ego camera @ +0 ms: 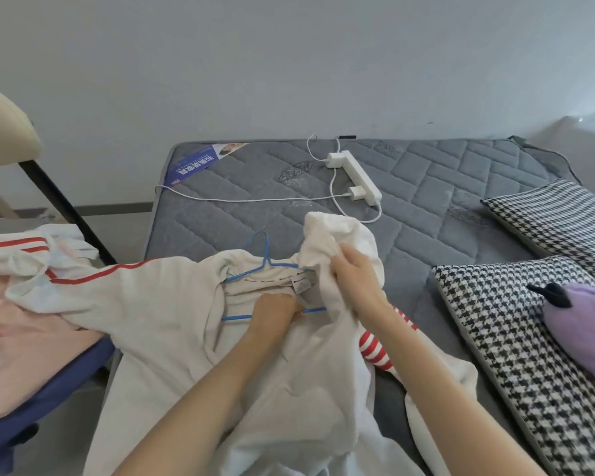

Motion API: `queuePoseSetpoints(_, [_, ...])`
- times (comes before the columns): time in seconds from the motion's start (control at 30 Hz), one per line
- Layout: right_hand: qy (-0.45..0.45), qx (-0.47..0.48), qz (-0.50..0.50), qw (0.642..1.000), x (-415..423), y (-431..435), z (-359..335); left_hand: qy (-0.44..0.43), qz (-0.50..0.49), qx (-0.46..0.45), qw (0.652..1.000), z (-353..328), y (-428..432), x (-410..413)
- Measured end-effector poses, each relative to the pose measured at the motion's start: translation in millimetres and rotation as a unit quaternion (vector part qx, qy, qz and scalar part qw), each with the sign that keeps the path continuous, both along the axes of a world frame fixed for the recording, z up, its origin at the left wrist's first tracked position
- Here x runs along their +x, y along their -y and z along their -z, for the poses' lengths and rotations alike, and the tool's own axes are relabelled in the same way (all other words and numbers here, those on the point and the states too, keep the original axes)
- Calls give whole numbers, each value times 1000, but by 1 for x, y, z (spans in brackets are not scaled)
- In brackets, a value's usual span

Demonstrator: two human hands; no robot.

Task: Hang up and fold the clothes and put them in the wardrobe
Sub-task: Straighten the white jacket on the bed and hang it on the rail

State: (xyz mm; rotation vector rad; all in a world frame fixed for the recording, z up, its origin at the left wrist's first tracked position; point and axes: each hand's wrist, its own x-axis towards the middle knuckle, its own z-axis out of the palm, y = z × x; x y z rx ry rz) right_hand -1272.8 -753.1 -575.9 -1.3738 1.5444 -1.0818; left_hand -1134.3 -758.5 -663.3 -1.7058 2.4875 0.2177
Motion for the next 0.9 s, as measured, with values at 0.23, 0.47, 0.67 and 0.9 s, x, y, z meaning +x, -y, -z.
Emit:
queuePoseSetpoints(0.23, [-151,193,-153,957,0,-3,57,-126,-55,-147,980,15,-23,59])
queuePoseSetpoints(0.47, [-227,190,-190,936,27,-25,87,-253,-373,12,893,28,-57,99])
queuePoseSetpoints(0.67, [-204,94,-180,958,45,-34,79,-375,-343,76,858,34,-61,93])
queuePoseSetpoints(0.9, [-261,150,-207,931,39,-46,83,-414,-218,121,876,15,-69,78])
